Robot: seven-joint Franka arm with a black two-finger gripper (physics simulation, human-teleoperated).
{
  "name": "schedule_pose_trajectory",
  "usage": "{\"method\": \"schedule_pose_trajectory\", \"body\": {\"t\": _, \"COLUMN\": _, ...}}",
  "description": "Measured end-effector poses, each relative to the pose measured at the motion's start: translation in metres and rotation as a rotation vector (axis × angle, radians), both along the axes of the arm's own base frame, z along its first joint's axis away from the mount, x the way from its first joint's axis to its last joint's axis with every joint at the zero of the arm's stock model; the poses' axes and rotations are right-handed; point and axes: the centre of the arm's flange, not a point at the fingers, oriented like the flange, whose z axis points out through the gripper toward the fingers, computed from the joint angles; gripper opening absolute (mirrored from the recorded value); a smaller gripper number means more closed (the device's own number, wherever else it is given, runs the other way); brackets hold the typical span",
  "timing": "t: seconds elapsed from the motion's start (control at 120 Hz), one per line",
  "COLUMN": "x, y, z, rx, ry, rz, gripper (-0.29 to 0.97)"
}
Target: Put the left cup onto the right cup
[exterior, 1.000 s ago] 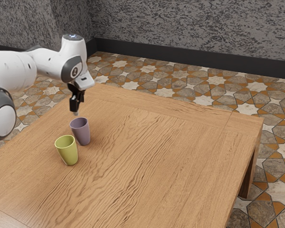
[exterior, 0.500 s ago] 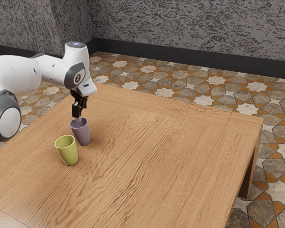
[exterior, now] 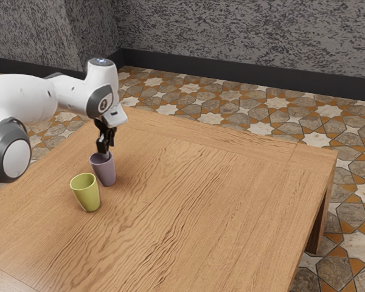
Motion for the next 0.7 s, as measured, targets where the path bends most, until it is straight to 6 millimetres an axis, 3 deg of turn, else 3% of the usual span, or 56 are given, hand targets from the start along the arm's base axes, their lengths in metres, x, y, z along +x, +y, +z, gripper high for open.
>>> {"method": "schedule_pose_trajectory", "body": {"t": 0.308, "x": 0.000, "y": -0.020, "z": -0.004, "rx": -0.039, "ry": -0.005, "rz": 0.002, "gripper": 0.31}}
{"method": "schedule_pose_trajectory", "body": {"t": 0.542, "x": -0.013, "y": -0.032, "z": -0.013, "rx": -0.084, "ry": 0.013, "rz": 0.061, "gripper": 0.05}}
{"method": "schedule_pose_trajectory", "body": {"t": 0.7, "x": -0.027, "y": -0.038, "z": -0.003, "rx": -0.097, "ry": 0.018, "rz": 0.100, "gripper": -0.04}}
